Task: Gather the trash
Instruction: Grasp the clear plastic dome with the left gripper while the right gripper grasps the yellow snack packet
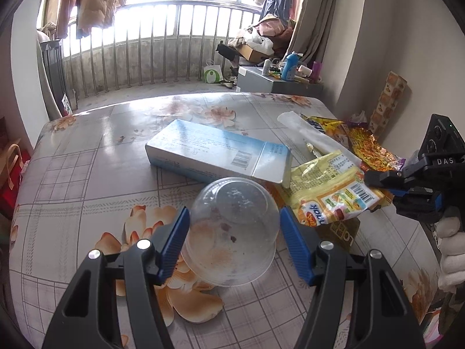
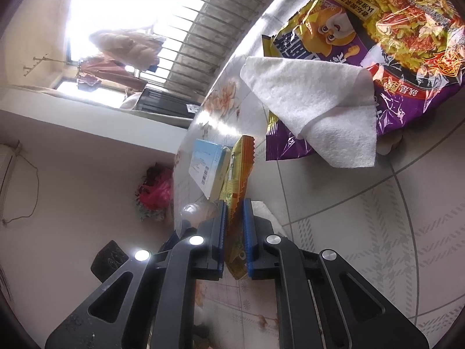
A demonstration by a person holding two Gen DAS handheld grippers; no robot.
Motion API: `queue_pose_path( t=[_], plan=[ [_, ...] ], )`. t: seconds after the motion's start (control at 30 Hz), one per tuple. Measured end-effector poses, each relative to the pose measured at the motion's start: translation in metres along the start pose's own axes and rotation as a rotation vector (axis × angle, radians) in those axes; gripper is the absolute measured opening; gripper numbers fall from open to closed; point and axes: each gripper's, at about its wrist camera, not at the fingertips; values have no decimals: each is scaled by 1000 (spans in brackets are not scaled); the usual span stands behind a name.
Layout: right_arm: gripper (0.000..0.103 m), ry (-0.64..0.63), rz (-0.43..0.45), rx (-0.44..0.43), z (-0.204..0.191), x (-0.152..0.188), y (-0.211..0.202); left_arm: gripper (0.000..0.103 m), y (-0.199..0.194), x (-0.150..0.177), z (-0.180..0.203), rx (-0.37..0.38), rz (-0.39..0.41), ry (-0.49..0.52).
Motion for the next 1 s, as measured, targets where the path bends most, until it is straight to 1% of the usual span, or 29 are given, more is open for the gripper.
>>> queue_pose_path(
  t=[0.23,0.4,0.5,0.6,0.8,1.0],
  plan=[
    [9,-1,9,-24,-3,9,-10,62,-21,5,2,7,15,7],
    [8,7,15,-41,3,15,-20,62,-37,3,4,18,36,13],
    [8,34,27,-68,8,18,-27,62,-45,1,4,30,55,10],
    [8,61,53,-100,14,22,-37,62,-54,-3,7,49,74,15],
    [8,73,114,-127,17,30,-61,62,-71,-16,18,77,117,54],
    [8,92,196,-180,26,33,-94,62,-81,-34,40,113,136,94]
  ],
)
Point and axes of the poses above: each gripper's, at about its wrist camera, not at the fingertips, and y roughly the way its jaws point, z to its right, x to its underside, and after that the axes turned 1 degree about z, right-handed
